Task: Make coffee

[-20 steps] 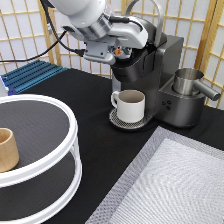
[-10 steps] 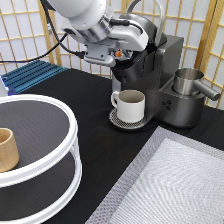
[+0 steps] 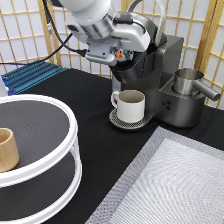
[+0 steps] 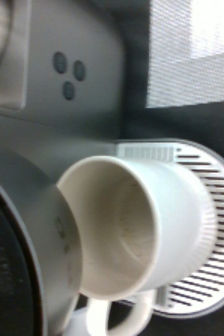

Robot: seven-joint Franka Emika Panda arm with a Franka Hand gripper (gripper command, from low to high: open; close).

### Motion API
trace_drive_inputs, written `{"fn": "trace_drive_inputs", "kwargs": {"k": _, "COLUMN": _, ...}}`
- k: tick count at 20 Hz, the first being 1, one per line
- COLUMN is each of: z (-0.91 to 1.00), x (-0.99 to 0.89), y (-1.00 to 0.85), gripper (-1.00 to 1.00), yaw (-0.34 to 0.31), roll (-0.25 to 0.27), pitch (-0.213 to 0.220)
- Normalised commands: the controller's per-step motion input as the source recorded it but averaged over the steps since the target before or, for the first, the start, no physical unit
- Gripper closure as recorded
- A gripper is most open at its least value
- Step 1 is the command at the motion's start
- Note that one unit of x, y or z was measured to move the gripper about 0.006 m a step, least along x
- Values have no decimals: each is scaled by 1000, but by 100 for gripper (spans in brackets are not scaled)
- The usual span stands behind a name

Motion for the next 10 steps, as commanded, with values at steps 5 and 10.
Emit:
{"fn": "trace_drive_inputs", "kwargs": {"k": 5, "z": 310, "x": 7, "y": 213, "gripper": -100, "yaw": -13, "roll": -265, "pitch": 0}}
{"fn": "trace_drive_inputs", "kwargs": {"k": 10, "z": 391, "x": -32, "y": 63, "gripper": -100, "yaw": -7, "roll": -133, "pitch": 0}}
